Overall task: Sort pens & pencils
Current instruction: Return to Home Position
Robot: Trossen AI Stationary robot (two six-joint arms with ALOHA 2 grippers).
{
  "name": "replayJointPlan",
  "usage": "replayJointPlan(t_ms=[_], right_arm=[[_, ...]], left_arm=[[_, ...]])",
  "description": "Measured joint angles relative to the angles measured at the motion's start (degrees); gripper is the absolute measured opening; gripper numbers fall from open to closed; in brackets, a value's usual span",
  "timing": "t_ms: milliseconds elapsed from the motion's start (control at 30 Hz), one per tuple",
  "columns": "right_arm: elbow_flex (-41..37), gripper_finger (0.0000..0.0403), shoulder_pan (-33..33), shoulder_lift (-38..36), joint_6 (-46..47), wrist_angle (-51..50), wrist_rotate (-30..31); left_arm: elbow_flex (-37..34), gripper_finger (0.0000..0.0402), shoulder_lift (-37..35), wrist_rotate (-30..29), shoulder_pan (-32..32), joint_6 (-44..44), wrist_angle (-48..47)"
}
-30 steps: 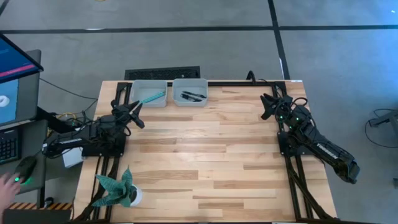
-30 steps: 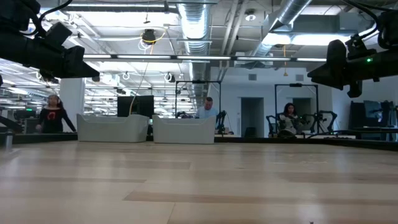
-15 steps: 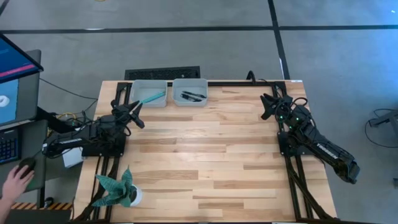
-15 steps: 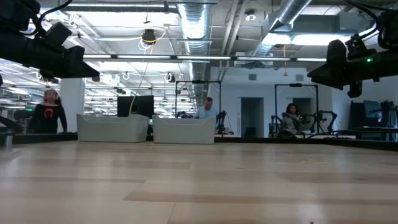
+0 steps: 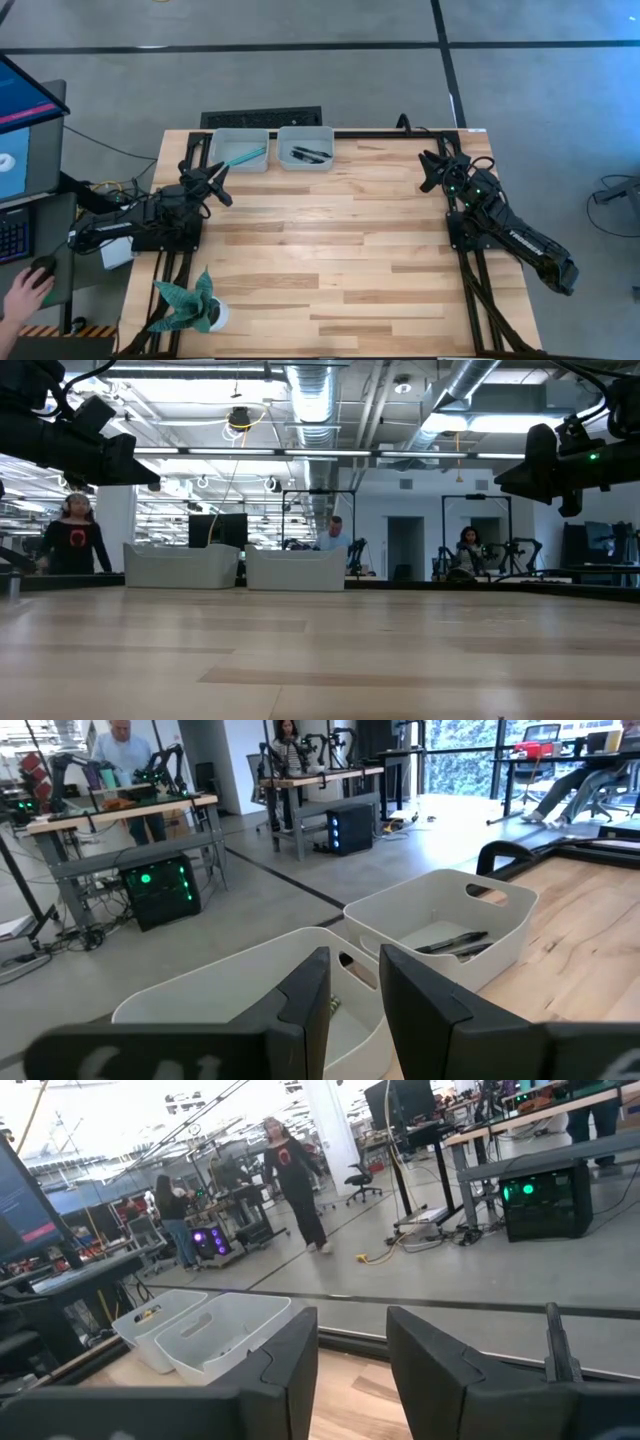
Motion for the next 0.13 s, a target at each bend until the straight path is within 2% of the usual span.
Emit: replayJointPlan(t_ms=[133], right_arm=[[0.0,0.0142,0.0,0.0,0.0,0.02,0.0]], left_arm=[[0.0,0.0082,-0.01,0.0,-0.01,0.0,-0.02]])
